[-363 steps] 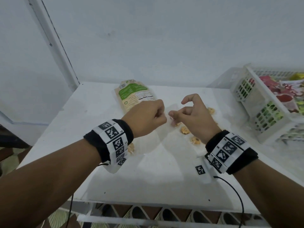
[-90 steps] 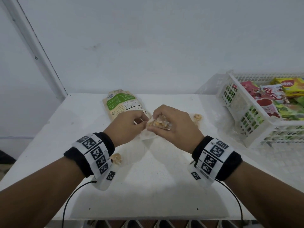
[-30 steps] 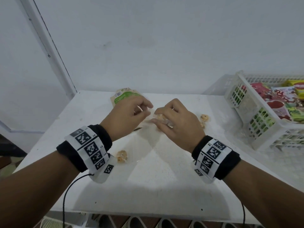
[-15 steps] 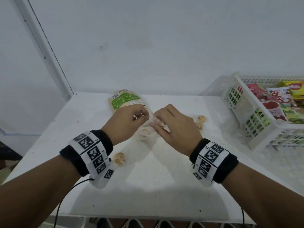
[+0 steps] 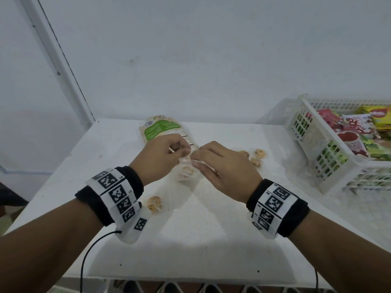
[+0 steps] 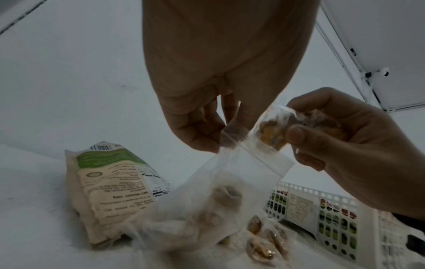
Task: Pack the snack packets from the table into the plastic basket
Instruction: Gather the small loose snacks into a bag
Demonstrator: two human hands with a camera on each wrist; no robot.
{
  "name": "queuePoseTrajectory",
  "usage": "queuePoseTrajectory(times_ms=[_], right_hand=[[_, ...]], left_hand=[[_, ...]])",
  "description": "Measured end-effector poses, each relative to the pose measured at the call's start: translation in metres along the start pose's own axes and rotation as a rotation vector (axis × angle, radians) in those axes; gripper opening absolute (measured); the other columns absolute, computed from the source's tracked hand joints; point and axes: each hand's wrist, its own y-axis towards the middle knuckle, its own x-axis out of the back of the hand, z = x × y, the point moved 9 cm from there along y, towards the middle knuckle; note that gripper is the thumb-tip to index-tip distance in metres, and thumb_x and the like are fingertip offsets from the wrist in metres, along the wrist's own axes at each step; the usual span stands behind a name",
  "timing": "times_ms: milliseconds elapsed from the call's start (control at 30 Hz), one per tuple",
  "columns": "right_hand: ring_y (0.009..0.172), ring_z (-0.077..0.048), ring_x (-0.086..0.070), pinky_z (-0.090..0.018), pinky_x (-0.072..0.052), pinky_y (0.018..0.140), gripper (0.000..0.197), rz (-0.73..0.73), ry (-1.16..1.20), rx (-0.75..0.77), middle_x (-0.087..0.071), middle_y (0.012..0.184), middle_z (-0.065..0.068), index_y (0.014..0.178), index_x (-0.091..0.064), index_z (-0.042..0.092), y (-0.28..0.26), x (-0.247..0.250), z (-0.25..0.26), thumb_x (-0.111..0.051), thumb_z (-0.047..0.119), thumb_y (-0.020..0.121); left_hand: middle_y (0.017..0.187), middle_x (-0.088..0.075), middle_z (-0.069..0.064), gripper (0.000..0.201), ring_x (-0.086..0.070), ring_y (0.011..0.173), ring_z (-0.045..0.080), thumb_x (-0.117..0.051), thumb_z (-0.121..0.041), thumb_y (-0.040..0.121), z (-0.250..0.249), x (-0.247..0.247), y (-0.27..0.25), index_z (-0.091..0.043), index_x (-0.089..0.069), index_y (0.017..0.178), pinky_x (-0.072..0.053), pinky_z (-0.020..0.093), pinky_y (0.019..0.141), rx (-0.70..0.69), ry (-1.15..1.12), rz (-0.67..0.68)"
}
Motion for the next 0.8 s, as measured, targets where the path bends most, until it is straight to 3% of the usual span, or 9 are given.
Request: queuePoseTrajectory(times_ms=[67, 200, 300, 400, 500, 600, 667, 800], right_hand=[[0.078, -0.016, -0.062, -0.034, -0.050, 0.055, 0.015, 0.031, -0.015, 0.025, -0.064, 0.108, 0.006, 0.114, -0.069, 0.022, 0.000, -0.002, 0.001, -0.059, 0.025, 0.104], [0.059, -0.017, -0.053, -0.027, -0.038, 0.046, 0.013, 0.036, -0.124, 0.019, -0.061, 0.096, 0.004, 0.107, -0.073, 0.026, 0.001, -0.003, 0.002, -0.068, 0.021, 0.096], [0.058, -0.015, -0.049, -0.025, -0.033, 0.047, 0.014, 0.054, -0.118, 0.026, -0.058, 0.090, 0.005, 0.106, -0.074, 0.029, 0.003, -0.007, 0.006, -0.069, 0.022, 0.095], [0.059, -0.017, -0.052, -0.025, -0.036, 0.045, 0.015, 0.089, -0.121, 0.119, -0.059, 0.087, 0.005, 0.103, -0.075, 0.025, 0.002, -0.014, 0.019, -0.074, 0.018, 0.090], [0.058, -0.022, -0.057, -0.029, -0.042, 0.041, 0.016, 0.103, -0.198, 0.061, -0.058, 0.084, 0.002, 0.101, -0.074, 0.023, 0.002, -0.020, 0.014, -0.074, 0.015, 0.087], [0.059, -0.021, -0.059, -0.029, -0.041, 0.041, 0.018, 0.079, -0.174, -0.002, -0.056, 0.082, 0.005, 0.101, -0.073, 0.025, 0.004, -0.018, 0.004, -0.057, 0.026, 0.094], [0.061, -0.018, -0.058, -0.027, -0.039, 0.043, 0.024, 0.094, -0.122, 0.066, -0.057, 0.084, 0.007, 0.100, -0.074, 0.027, 0.003, -0.021, 0.011, -0.051, 0.034, 0.097], [0.069, -0.014, -0.058, -0.030, -0.043, 0.047, 0.015, 0.054, -0.046, 0.101, -0.062, 0.092, 0.009, 0.106, -0.074, 0.027, 0.002, -0.017, 0.020, -0.061, 0.028, 0.100]], left_hand=[[0.083, -0.071, 0.000, 0.008, -0.058, 0.061, 0.000, -0.066, -0.017, 0.097, 0.001, 0.000, 0.000, -0.016, -0.072, 0.091, -0.041, 0.008, 0.054, 0.003, 0.003, 0.004], [0.083, -0.071, -0.001, 0.008, -0.062, 0.063, 0.005, -0.068, -0.020, 0.097, 0.003, 0.002, 0.001, -0.019, -0.071, 0.090, -0.042, 0.011, 0.053, 0.017, -0.030, 0.004], [0.082, -0.070, 0.000, 0.008, -0.059, 0.061, 0.002, -0.068, -0.017, 0.096, -0.004, -0.002, -0.001, -0.018, -0.072, 0.090, -0.040, 0.009, 0.055, -0.029, -0.015, 0.039], [0.083, -0.070, -0.001, 0.010, -0.055, 0.058, -0.002, -0.065, -0.015, 0.097, -0.014, -0.008, -0.005, -0.017, -0.074, 0.091, -0.040, 0.008, 0.056, -0.077, 0.017, 0.079], [0.082, -0.070, -0.005, 0.011, -0.056, 0.061, -0.003, -0.065, -0.015, 0.097, -0.017, -0.008, -0.005, -0.017, -0.074, 0.091, -0.040, 0.008, 0.058, -0.093, 0.007, 0.079], [0.081, -0.069, -0.010, 0.011, -0.058, 0.067, -0.005, -0.065, -0.015, 0.097, -0.017, -0.007, -0.004, -0.017, -0.074, 0.092, -0.042, 0.008, 0.061, -0.094, 0.003, 0.081], [0.083, -0.070, -0.010, 0.011, -0.059, 0.069, -0.005, -0.066, -0.016, 0.097, -0.016, -0.009, -0.003, -0.018, -0.075, 0.092, -0.043, 0.009, 0.065, -0.097, 0.007, 0.101], [0.085, -0.072, -0.004, 0.011, -0.058, 0.065, -0.004, -0.065, -0.017, 0.097, -0.010, -0.010, 0.000, -0.020, -0.075, 0.092, -0.042, 0.009, 0.064, -0.080, 0.026, 0.083]])
